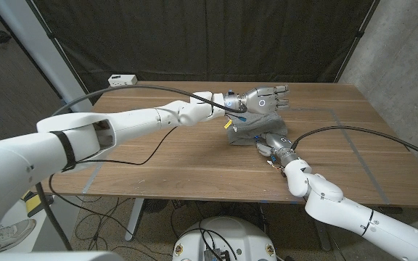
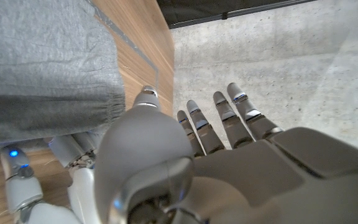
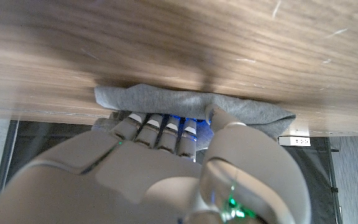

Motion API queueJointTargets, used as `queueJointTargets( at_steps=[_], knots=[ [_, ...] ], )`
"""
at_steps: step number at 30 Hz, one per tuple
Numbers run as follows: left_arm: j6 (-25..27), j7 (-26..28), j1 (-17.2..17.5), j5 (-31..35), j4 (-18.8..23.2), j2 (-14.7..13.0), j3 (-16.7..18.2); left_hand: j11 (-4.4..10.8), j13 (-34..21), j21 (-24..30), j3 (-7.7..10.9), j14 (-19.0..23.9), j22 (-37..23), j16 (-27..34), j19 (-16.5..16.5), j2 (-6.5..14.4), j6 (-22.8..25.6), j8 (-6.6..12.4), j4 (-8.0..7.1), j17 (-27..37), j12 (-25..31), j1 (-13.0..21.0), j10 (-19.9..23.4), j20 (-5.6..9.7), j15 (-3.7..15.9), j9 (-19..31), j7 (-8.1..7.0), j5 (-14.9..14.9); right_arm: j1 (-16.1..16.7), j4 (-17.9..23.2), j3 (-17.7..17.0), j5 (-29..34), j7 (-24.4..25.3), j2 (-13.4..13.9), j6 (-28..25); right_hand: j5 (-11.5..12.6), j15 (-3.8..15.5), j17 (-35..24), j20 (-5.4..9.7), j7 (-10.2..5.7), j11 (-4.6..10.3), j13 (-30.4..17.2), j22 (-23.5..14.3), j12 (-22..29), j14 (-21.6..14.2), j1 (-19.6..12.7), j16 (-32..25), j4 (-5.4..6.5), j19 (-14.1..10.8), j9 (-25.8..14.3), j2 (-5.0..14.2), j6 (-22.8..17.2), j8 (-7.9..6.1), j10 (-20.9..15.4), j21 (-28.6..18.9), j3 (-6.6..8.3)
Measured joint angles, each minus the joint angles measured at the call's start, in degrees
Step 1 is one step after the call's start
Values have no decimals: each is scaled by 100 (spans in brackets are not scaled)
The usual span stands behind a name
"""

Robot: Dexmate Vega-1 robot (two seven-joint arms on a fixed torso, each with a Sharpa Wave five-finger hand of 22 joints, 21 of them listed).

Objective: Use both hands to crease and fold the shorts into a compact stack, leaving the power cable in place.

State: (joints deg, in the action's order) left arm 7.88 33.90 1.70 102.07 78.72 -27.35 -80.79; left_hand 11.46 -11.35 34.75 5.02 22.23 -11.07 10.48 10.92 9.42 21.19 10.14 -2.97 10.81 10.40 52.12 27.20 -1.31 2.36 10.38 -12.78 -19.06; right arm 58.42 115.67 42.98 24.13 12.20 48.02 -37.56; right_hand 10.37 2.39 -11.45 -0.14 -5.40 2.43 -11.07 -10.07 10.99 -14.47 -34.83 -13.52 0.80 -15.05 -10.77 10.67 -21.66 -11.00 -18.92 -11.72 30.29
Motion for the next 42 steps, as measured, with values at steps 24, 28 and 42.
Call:
queueJointTargets(
  at_steps=[24,28,42],
  knots=[
    [376,-144,840,296,771,-618,706,11,1,1,42,-62,1,0,1,23,1,27,-42,-9,48,-23,-10,0,0,1,0,44,328,1016,-198,348,-175,460,-530,0,-3,54,-293,58,-123,-5,-5,1,79,188,84,-104,-233,0,-246,101,22,60,-48,-264],
    [353,-157,914,341,847,-676,781,11,1,1,42,-61,1,0,1,24,1,27,-42,-16,48,-23,-10,0,0,2,0,44,407,1155,-222,407,-182,523,-617,0,-3,53,-294,58,-122,-4,-5,1,79,209,84,-105,-233,-1,-267,101,22,60,-48,-265],
    [312,-226,1273,442,1198,-941,1178,32,17,1,86,-61,1,0,0,23,1,27,1,-16,48,-23,12,-1,0,2,0,56,925,1670,-478,481,-44,773,-1117,26,-3,80,-294,58,-122,-4,-6,1,78,209,84,-150,-234,-1,-267,101,22,61,-47,-310]
  ],
)
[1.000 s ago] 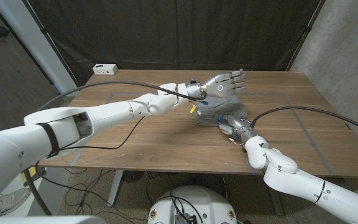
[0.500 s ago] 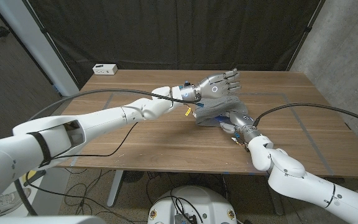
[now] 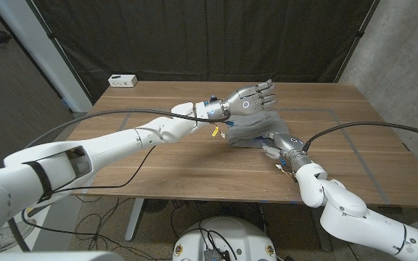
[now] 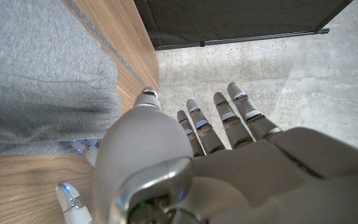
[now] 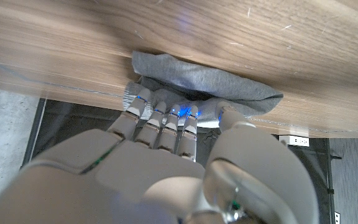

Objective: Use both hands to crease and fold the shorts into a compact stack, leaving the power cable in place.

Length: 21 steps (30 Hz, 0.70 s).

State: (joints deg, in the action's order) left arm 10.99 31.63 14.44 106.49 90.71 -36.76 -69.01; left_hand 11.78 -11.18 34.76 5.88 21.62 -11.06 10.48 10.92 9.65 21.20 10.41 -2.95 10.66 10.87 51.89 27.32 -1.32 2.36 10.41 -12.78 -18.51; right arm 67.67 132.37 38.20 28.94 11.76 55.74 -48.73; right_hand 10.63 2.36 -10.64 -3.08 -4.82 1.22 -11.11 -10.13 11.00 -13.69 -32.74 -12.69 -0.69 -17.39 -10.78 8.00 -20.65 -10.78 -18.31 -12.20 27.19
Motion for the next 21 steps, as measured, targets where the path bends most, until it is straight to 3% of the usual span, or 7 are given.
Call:
queueJointTargets(
  at_steps=[9,16,21],
  knots=[
    [58,-135,323,-190,267,-142,329,-48,0,0,48,-285,0,-33,-17,-23,-103,0,-47,0,0,-22,-196,-45,8,0,20,63,240,225,-149,-55,177,106,-190,0,0,0,0,32,0,0,0,0,0,0,44,0,0,0,0,-33,0,0,0,0],
    [127,-381,719,-602,583,-241,718,-129,-1,0,307,-618,0,-55,-79,117,-341,-27,-79,-10,-28,-80,-525,-126,3,1,11,143,414,337,-305,-147,392,167,-297,0,0,-18,0,32,1,0,0,0,0,76,44,-8,0,0,-76,-33,0,0,34,-55],
    [127,-381,1030,-602,798,-276,1015,-187,-1,0,441,-676,-28,-55,-110,160,-441,-27,-145,-11,-28,-97,-643,-157,0,1,91,195,444,354,-335,-242,553,176,-325,0,0,-17,0,32,1,1,-1,0,0,78,44,-8,0,0,-75,-33,0,0,33,-55]
  ],
)
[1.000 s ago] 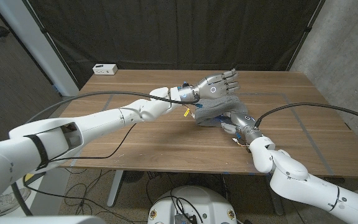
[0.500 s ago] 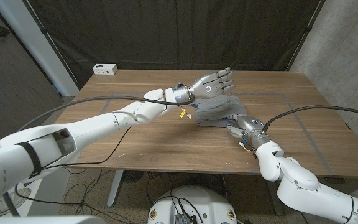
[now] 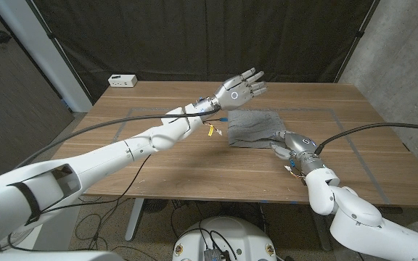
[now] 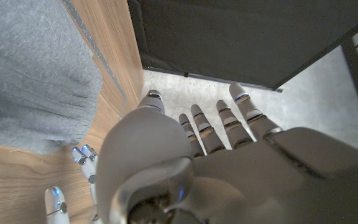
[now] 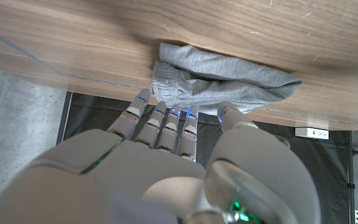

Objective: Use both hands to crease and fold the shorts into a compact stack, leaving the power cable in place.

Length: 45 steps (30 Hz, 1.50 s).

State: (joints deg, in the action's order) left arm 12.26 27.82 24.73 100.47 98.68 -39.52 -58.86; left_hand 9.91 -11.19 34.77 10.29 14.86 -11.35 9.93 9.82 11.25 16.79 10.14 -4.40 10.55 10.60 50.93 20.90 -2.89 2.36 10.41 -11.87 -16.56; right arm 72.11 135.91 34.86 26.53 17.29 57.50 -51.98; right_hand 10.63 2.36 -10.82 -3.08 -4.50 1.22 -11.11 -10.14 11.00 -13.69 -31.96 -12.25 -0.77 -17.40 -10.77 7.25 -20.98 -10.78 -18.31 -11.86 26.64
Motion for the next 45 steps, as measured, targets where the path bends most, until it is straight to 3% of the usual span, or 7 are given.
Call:
queueJointTargets(
  at_steps=[3,6,10,14,16,26,45],
  knots=[
    [208,-356,227,-639,150,-12,216,-40,0,0,53,-63,0,0,-21,26,-74,0,-53,0,-1,-26,-101,-21,-4,0,74,27,200,104,-234,-79,132,51,3,0,0,0,0,0,0,0,0,0,0,58,0,14,0,0,58,0,0,0,0,-3],
    [235,-424,417,-775,294,-29,410,-178,10,22,295,-433,0,0,-72,27,-332,0,-134,-11,-44,-155,-590,-72,-12,0,188,150,239,111,-287,-140,249,54,47,19,0,-60,72,-32,0,0,0,0,0,274,0,233,72,0,274,-32,0,0,22,-9],
    [261,-517,666,-964,492,-49,675,-374,28,23,528,-875,0,0,-163,-16,-741,-41,-182,-44,-44,-272,-1175,-163,-51,0,536,282,289,112,-350,-203,438,54,140,19,0,-132,157,-53,43,0,0,0,63,461,0,552,111,0,462,-53,0,-1,21,-2],
    [261,-517,897,-964,665,-51,937,-526,55,20,636,-992,1,0,-244,20,-1030,-40,-291,-29,-44,-459,-1361,-172,-151,0,825,356,289,112,-350,-321,624,54,319,19,-12,-155,156,-63,43,0,0,0,75,528,0,651,112,0,439,-63,0,-1,21,-3],
    [284,-881,1028,-1988,758,-43,1107,-613,55,-23,722,-1047,1,0,-345,40,-1219,-62,-342,-26,-44,-551,-1448,-169,-206,0,948,411,479,21,-636,-393,705,-5,439,19,-18,-159,156,-63,43,1,0,0,107,550,0,687,111,0,461,-63,0,-1,21,6],
    [46,-960,1542,-3747,1034,-32,1796,-979,107,-217,1183,-1660,44,0,-782,60,-2007,-62,-483,-43,-65,-969,-2428,-245,-492,-30,1249,535,642,-291,-1076,-818,1031,-202,1206,19,1,-143,289,-73,72,0,-1,-43,268,580,0,712,102,0,429,96,22,217,20,31],
    [-683,-931,2268,-6729,1157,-65,2894,-1134,106,-469,1201,-2120,42,1,-1333,29,-2416,-62,-682,-27,-65,-2086,-2828,-325,-601,-30,1331,535,679,-1019,-1648,-1571,1348,-659,2924,19,0,-143,544,-63,41,19,-1,-66,411,596,45,711,-115,0,412,392,64,473,-11,32]
  ],
)
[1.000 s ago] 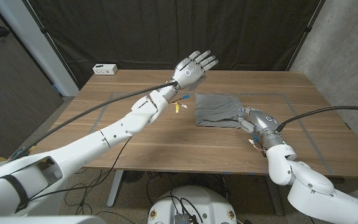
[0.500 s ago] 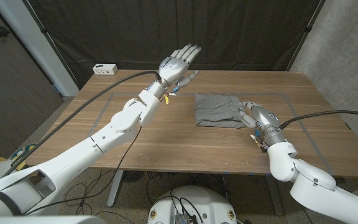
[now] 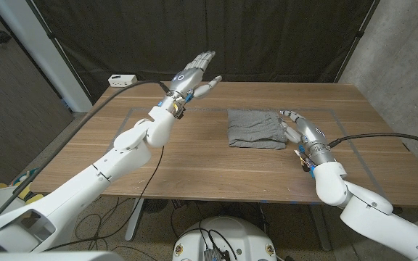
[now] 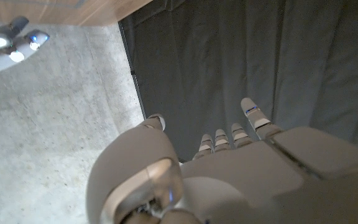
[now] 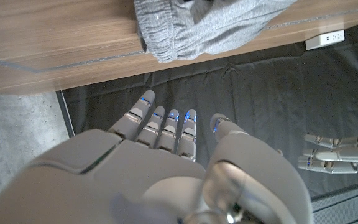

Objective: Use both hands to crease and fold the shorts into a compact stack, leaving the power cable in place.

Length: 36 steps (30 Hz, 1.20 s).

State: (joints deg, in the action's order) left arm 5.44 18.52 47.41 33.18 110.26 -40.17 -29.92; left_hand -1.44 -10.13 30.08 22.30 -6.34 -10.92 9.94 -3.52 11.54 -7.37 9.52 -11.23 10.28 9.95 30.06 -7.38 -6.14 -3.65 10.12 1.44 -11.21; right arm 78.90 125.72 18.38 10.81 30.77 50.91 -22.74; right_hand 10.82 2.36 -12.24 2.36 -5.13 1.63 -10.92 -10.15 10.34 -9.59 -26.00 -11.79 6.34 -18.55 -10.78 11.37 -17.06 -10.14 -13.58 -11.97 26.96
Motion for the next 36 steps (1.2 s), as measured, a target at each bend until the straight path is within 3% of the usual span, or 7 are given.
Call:
queueJointTargets(
  at_steps=[7,16,20,21,27,28,36],
  knots=[
    [-199,-17,171,-617,-86,18,277,-31,0,-36,-23,-112,0,0,-112,-8,-120,0,-24,0,0,-319,-98,12,6,0,5,-25,-81,-318,-129,-289,19,-221,638,0,-31,0,0,31,-30,0,0,0,31,42,0,0,0,0,-39,31,0,30,0,0],
    [-689,-258,358,-2104,-299,84,585,-85,-1,-108,-112,-194,-1,0,-205,-34,-225,0,-18,-1,18,-685,-229,-20,-13,0,20,-47,-163,-569,-229,-571,-12,-417,1230,0,-31,-1,0,40,-54,-1,0,0,30,102,0,24,1,0,-55,83,0,53,0,-24],
    [-748,-302,431,-2311,-402,102,702,-92,-1,-139,-136,-256,-1,0,-276,-66,-225,0,4,-1,27,-804,-236,-30,-13,-25,20,-71,-180,-594,-243,-734,-74,-443,1449,-23,-22,-1,0,127,-125,-1,0,0,83,206,0,96,1,0,-159,188,0,124,0,-97],
    [-924,-422,442,-2840,-420,104,720,-92,-1,-151,-146,-277,-1,0,-278,-62,-225,0,-6,-1,27,-861,-235,-32,-34,-27,20,-91,-216,-735,-309,-810,-101,-560,1565,-23,-28,8,0,141,-148,-1,0,0,89,227,0,102,1,0,-180,246,0,148,0,-103],
    [-924,-422,522,-2840,-592,129,842,-92,-1,-235,-240,-296,-1,0,-460,-115,-225,0,-13,-1,27,-1170,-235,-51,-54,-27,20,-92,-216,-735,-309,-1076,-206,-560,1954,-23,-10,46,-36,196,-205,-1,0,0,113,332,0,111,37,0,-285,360,21,204,0,-207],
    [-1258,-674,540,-3717,-632,138,868,-92,-1,-235,-273,-296,-1,0,-472,-120,-225,0,-12,-1,27,-1236,-235,-63,-54,-27,20,-122,-289,-978,-375,-1144,-238,-754,2041,-23,-10,52,-45,205,-205,-2,0,0,113,369,0,133,46,0,-322,369,21,204,0,-229],
    [-1615,-939,611,-4517,-906,210,985,-92,27,-325,-360,-326,-16,24,-594,-242,-255,68,-20,-2,26,-1688,-235,-122,-84,-26,51,-224,-360,-1158,-416,-1450,-346,-945,2443,-23,-10,80,-96,266,-312,-2,30,0,113,544,39,144,13,13,-497,430,21,221,0,-398]
  ],
)
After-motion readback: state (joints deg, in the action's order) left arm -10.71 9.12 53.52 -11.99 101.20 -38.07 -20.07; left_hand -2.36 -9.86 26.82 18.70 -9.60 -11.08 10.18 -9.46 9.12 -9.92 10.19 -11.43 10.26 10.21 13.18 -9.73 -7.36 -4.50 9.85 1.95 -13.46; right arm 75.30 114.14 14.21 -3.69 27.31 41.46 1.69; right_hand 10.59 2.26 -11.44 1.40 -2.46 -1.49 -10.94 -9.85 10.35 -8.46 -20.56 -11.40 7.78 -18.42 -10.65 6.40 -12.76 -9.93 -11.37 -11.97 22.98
